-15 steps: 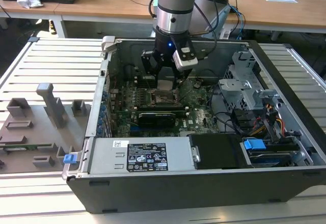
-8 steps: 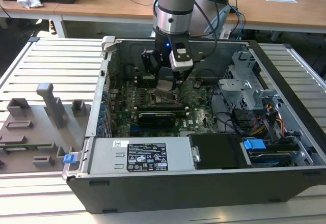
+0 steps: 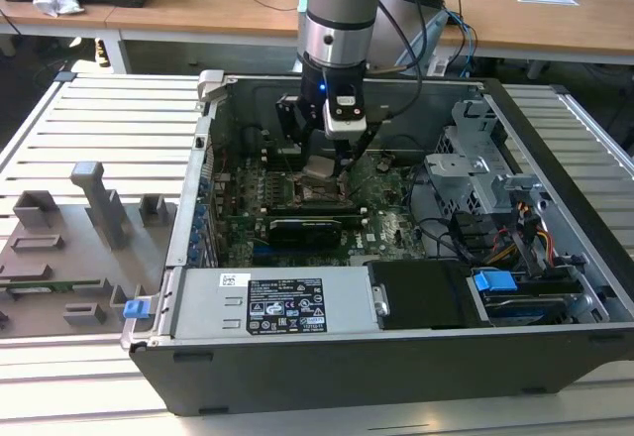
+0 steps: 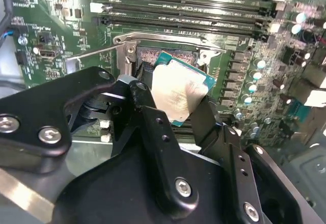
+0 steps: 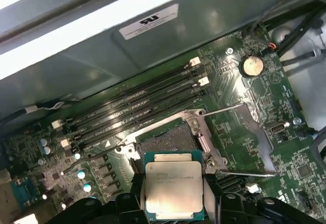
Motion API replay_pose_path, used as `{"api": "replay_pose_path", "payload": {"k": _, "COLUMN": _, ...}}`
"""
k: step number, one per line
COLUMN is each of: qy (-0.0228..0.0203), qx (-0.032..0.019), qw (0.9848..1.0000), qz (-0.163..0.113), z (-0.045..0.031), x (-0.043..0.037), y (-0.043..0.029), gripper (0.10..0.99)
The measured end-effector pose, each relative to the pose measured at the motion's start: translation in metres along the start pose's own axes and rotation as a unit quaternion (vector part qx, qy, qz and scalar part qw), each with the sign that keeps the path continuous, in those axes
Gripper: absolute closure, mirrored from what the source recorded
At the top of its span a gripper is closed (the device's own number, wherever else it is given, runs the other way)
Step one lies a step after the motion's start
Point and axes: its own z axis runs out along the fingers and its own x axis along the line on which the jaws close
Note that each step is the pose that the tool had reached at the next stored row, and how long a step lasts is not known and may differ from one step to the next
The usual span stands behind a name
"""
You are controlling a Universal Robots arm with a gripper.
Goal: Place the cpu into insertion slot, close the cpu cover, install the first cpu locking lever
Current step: 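Place the cpu into insertion slot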
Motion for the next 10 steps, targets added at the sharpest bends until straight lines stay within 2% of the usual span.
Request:
{"api": "replay_pose_path", "payload": {"k": 5, "qy": 0.0003, "qx": 0.0001, "qw": 0.9992, "qz": 0.04, "z": 0.0008, "x": 0.0, "y": 0.0, "gripper": 0.545}}
{"api": "replay_pose_path", "payload": {"k": 8, "qy": 0.0005, "qx": 0.0, "qw": 0.9981, "qz": 0.062, "z": 0.0011, "x": 0.0, "y": 0.0, "gripper": 0.545}}
{"api": "replay_pose_path", "payload": {"k": 10, "qy": 0.0008, "qx": -0.0003, "qw": 0.9964, "qz": 0.085, "z": 0.0014, "x": 0.0, "y": 0.0, "gripper": 0.545}}
